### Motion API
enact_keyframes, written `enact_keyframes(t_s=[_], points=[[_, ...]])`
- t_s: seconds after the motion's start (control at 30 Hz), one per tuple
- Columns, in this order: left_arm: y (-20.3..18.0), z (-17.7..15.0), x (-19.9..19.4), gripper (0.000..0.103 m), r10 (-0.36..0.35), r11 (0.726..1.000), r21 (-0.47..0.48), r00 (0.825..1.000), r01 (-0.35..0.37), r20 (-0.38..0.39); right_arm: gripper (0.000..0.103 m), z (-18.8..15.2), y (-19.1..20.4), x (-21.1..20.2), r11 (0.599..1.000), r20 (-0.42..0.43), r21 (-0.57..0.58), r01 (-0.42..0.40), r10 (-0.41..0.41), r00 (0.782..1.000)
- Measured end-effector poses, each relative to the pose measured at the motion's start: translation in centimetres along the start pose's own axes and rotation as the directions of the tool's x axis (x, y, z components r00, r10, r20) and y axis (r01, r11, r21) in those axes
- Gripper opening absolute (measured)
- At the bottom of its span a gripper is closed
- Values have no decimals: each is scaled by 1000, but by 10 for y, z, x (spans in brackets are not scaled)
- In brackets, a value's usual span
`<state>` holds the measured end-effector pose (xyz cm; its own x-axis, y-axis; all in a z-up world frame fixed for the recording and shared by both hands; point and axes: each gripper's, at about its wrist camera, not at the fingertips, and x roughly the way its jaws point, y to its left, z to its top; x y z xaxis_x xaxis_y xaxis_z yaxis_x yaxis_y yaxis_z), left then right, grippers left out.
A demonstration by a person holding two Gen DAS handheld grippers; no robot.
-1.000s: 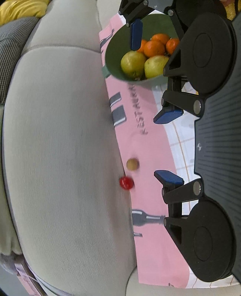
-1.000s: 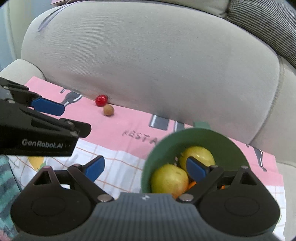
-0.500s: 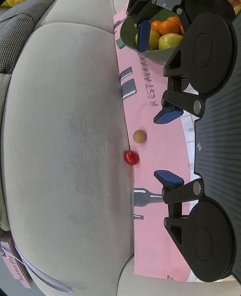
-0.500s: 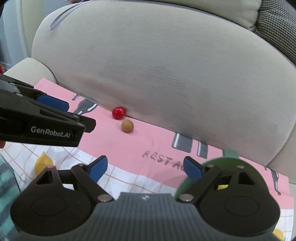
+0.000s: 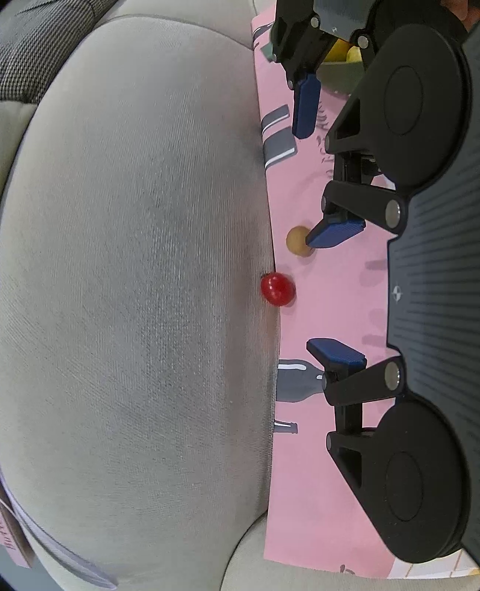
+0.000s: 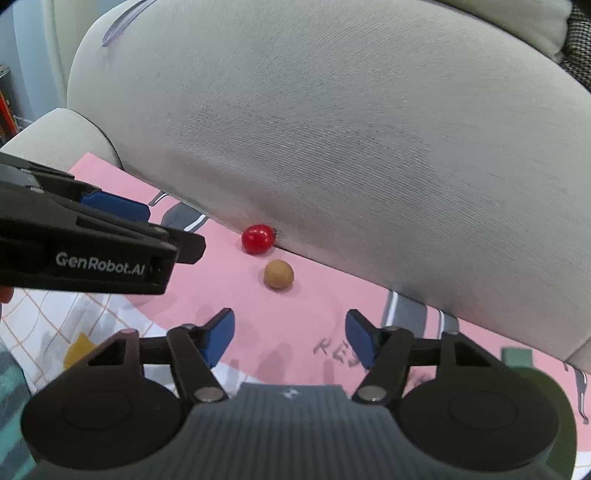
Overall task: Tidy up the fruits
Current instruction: 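Move both open tools back toward the remaining tomato and brown fruit, then grasp the red cherry tomato with the left tool while the right tool grasps the brown fruit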
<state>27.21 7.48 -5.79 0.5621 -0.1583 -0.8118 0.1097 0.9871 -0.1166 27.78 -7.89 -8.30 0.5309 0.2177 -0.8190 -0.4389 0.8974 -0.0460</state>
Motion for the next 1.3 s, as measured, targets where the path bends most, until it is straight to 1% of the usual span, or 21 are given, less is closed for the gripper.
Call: enact_keyframes(t_s=[0.23, 0.3, 0.47, 0.6, 0.67, 0.77, 0.83, 0.9, 0.97, 1.03, 1.07, 1.13, 1.3], points=[[17, 0, 20, 57, -16, 999, -42, 1000, 16, -22, 52, 11, 0, 25, 1000, -11, 3, -19, 19, 1000], [21, 0, 26, 56, -22, 998, -56, 999, 20, -26, 51, 14, -1, 33, 1000, -15, 6, -25, 25, 1000], [31, 0, 37, 55, -37, 996, -82, 999, 34, -27, 50, 20, 0, 51, 999, -25, 9, -36, 36, 999], [37, -1, 43, 54, -68, 993, -94, 998, 66, -16, 48, 23, 1, 63, 999, -32, 12, -47, 47, 998], [40, -1, 47, 53, -82, 991, -106, 997, 80, -12, 44, 24, 1, 70, 998, -36, 17, -54, 54, 998], [43, 0, 52, 53, -99, 987, -129, 995, 97, -11, 44, 25, 0, 77, 998, -38, 23, -62, 63, 997], [44, 0, 56, 52, -114, 984, -142, 993, 112, -7, 44, 26, -1, 83, 998, -41, 25, -63, 64, 997], [43, 1, 60, 49, -133, 981, -147, 991, 130, -9, 41, 25, -1, 86, 998, -49, 27, -63, 64, 997], [40, 2, 64, 49, -137, 981, -141, 991, 134, -13, 32, 23, -2, 91, 997, -65, 33, -66, 68, 996], [37, 4, 69, 49, -139, 981, -138, 990, 135, -16, 28, 20, -3, 93, 997, -74, 45, -68, 71, 995], [36, 5, 72, 49, -142, 981, -138, 990, 138, -17, 28, 19, -5, 93, 996, -68, 55, -73, 77, 995], [32, 7, 78, 49, -144, 981, -137, 989, 140, -19, 23, 18, -7, 91, 994, -63, 70, -85, 90, 994], [25, 10, 91, 49, -147, 981, -133, 989, 142, -23, 23, 18, -15, 83, 994, -48, 94, -58, 63, 997]])
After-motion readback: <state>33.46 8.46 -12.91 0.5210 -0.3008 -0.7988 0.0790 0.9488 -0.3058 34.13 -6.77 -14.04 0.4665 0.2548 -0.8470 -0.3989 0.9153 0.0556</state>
